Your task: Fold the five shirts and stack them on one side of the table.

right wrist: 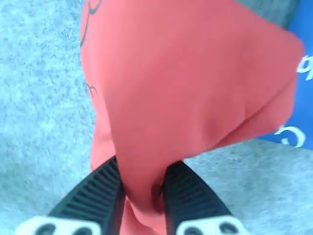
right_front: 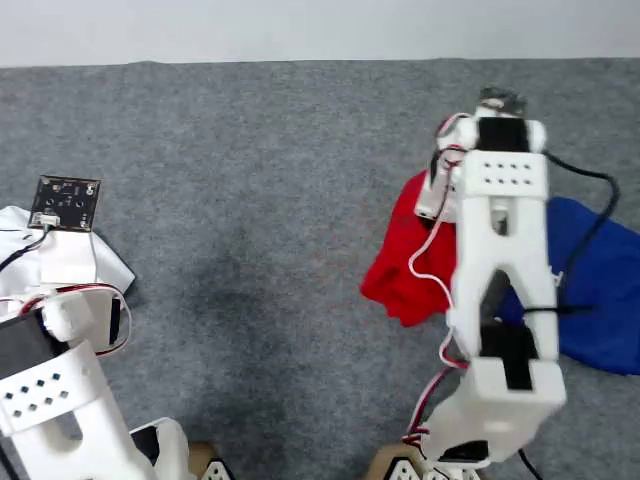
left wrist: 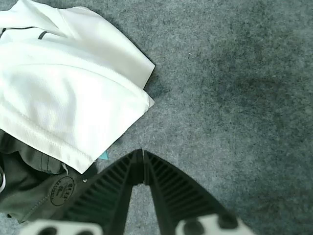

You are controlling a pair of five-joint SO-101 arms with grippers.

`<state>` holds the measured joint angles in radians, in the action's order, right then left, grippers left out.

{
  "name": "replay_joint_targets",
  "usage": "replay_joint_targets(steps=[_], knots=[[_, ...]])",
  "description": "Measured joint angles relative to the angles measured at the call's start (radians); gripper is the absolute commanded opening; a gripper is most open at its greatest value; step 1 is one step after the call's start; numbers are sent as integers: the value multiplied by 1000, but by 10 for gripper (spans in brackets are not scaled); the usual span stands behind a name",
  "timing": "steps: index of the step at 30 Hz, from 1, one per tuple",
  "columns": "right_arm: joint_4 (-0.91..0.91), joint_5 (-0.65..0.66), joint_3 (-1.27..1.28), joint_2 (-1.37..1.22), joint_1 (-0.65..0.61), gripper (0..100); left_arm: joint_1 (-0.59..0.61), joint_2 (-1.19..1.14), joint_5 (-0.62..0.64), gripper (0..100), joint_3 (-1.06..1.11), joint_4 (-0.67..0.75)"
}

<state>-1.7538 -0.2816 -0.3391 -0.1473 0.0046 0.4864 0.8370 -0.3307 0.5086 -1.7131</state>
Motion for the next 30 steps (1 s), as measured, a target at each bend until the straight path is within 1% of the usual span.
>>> replay_joint_targets(steps=[5, 11, 14, 17, 25, 30], knots=[[0, 164, 2, 74, 124, 7, 0, 0, 0, 7, 0, 0], [0, 347, 2, 68, 296, 7, 0, 0, 0, 7, 0, 0], [0, 422, 2, 41, 359, 7, 0, 0, 0, 7, 0, 0], [9, 466, 2, 15, 407, 7, 0, 0, 0, 7, 0, 0], [164, 528, 2, -81, 479, 7, 0, 0, 0, 7, 0, 0], [224, 562, 2, -109, 522, 7, 0, 0, 0, 7, 0, 0]])
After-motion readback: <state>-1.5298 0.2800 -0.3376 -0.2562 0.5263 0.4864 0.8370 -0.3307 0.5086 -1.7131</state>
